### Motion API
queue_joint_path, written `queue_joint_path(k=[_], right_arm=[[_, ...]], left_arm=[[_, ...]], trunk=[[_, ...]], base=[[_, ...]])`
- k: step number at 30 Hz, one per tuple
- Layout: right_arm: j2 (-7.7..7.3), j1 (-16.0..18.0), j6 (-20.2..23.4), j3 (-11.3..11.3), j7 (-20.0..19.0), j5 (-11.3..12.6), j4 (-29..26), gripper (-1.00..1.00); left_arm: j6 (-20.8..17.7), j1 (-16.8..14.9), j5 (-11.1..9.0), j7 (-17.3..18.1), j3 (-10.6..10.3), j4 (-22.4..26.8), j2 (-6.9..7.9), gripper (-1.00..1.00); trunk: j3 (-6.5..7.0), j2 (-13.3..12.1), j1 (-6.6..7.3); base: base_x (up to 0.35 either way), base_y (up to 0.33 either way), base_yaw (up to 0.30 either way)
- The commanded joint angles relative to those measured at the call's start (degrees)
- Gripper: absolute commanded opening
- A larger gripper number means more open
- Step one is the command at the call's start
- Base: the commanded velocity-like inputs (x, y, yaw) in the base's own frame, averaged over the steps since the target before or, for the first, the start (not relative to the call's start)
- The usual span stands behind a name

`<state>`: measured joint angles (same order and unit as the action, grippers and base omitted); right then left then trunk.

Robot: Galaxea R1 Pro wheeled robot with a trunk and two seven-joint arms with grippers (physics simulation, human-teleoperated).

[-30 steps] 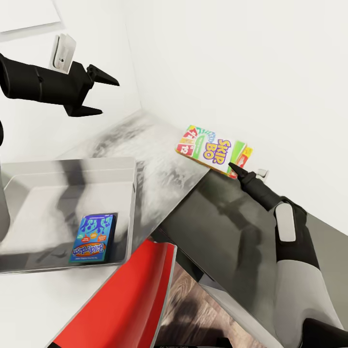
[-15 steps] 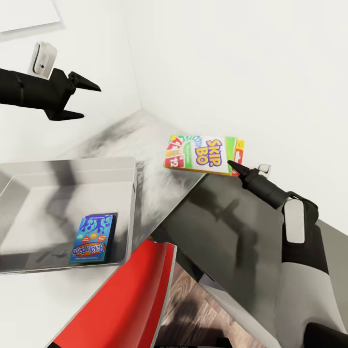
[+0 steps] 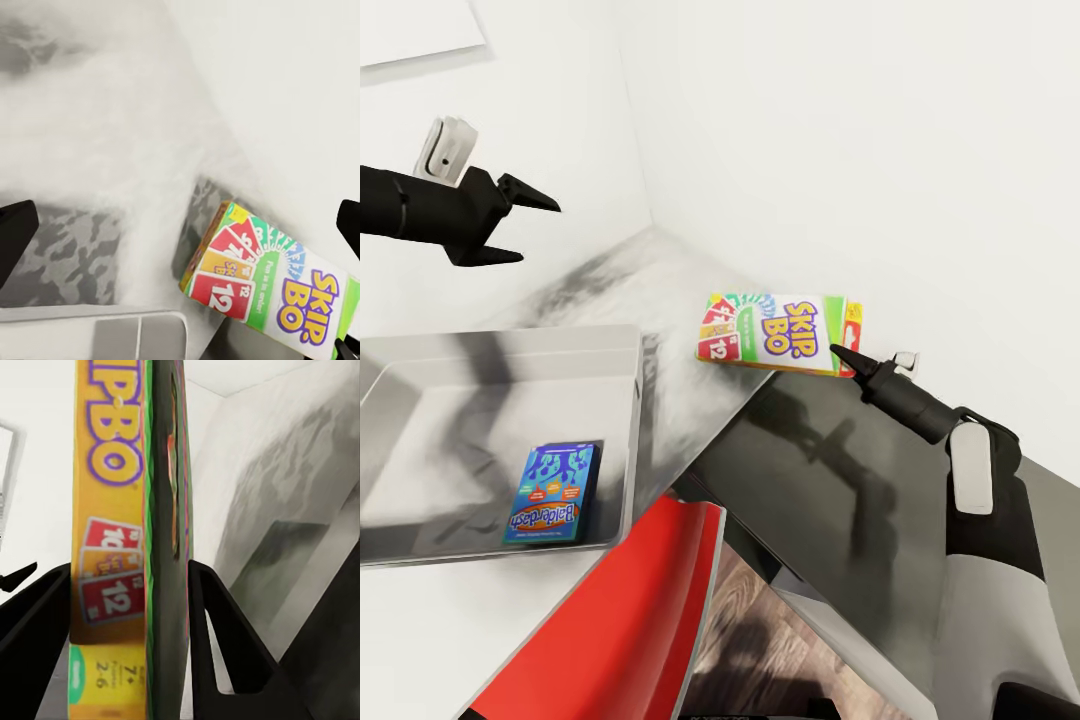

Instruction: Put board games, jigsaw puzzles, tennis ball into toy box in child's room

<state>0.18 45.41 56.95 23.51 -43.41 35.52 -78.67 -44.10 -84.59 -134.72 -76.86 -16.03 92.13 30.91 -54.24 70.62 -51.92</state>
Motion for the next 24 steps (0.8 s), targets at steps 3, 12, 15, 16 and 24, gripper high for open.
queue_joint_path(k=[3,12,15,16,24], right_arm=[[0.02,0.05,0.22,0.09,-0.34,-0.23,0.0,-1.0],[0.02,0.05,0.22,0.09,-0.34,-0.23,0.0,-1.0],[-0.13,-0.82,0.08,-0.21,0.65,-0.22,-0.4,-1.0],[-0.18,-1.15,0.05,-0.31,0.98,-0.21,-0.5,-1.0],[-0.25,-2.16,0.01,-0.47,1.81,-0.14,-0.71,-1.0]], left_arm=[[-0.49,-0.07,-0.28,-0.41,-0.04,0.0,0.12,1.0],[-0.49,-0.07,-0.28,-0.41,-0.04,0.0,0.12,1.0],[-1.17,0.24,-0.28,-0.61,0.58,-0.06,-0.78,1.0],[-1.36,0.39,-0.28,-0.66,0.77,-0.08,-1.05,1.0],[-1.76,0.65,-0.28,-0.81,1.16,-0.11,-1.18,1.0]], trunk=[[-0.04,0.02,0.0],[-0.04,0.02,0.0],[-0.04,0.02,0.0],[-0.04,0.02,0.0],[1.4,-3.18,1.75]], base=[[0.0,0.0,0.0],[0.0,0.0,0.0],[0.0,0.0,0.0],[0.0,0.0,0.0],[0.0,0.0,0.0]])
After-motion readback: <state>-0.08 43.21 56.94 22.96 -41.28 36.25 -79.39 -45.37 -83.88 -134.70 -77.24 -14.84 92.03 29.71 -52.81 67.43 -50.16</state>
